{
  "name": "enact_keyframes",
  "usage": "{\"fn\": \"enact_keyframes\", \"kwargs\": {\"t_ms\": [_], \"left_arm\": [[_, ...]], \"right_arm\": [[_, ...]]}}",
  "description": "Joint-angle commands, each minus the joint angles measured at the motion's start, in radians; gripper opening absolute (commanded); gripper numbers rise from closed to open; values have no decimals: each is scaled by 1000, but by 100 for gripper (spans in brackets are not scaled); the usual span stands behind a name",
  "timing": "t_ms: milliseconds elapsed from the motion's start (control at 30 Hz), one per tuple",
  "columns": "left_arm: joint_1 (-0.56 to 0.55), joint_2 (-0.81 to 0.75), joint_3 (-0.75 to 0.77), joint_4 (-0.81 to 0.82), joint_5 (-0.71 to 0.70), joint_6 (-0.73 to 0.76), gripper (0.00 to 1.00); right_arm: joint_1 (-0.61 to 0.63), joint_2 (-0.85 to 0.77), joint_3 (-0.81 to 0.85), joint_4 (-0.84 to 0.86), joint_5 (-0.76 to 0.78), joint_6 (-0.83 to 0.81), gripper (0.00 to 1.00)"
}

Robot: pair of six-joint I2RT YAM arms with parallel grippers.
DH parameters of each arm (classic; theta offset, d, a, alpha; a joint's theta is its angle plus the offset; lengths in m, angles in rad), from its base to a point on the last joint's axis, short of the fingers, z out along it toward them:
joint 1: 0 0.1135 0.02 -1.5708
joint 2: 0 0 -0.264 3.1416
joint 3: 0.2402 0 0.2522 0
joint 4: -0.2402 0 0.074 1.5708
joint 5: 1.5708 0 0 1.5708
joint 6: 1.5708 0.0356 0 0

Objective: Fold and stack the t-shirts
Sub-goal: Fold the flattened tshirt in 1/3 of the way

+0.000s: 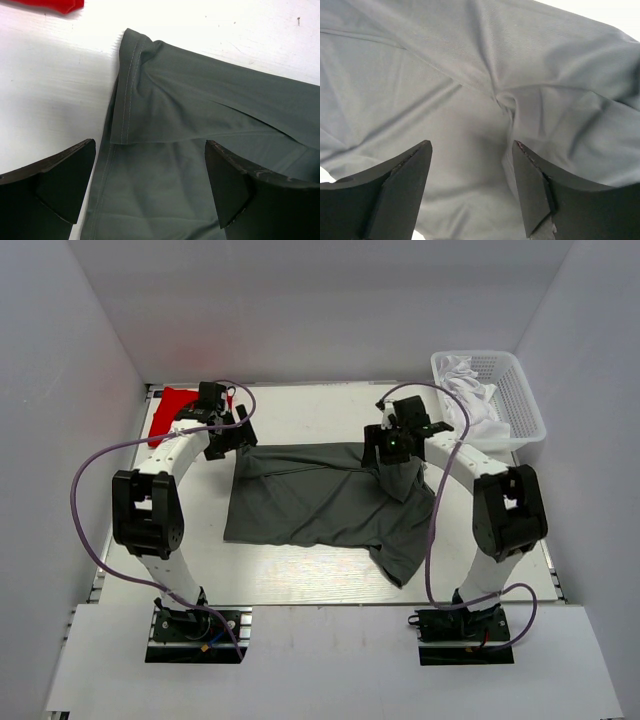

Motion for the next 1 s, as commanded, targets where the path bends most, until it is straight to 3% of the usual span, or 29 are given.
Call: {"fn": "enact_keyframes", "kwargs": {"t_ms": [0, 200, 400, 467, 667, 833, 967], "left_arm": [[-1, -12, 25, 3, 26, 3, 100], [-1, 8, 25, 3, 26, 3, 100], [-1, 17, 25, -7, 35, 3, 100], [-1, 17, 34, -7, 35, 3, 100], [-1, 17, 34, -7, 56, 3, 100], [-1, 26, 52, 45, 153, 3, 100], [-10, 64, 53, 130, 256, -15, 100]], "right_arm": [[3, 58, 50, 66, -44, 14, 70], [-1, 143, 76, 60, 44, 6, 69], [6, 198, 47, 94, -95, 5, 58], [6, 215, 35, 114, -143, 18, 48], [3, 192, -11, 123, -131, 32, 48], [-9, 89, 24, 83, 25, 67, 63], [-44, 12, 64, 48, 134, 166, 83]]}}
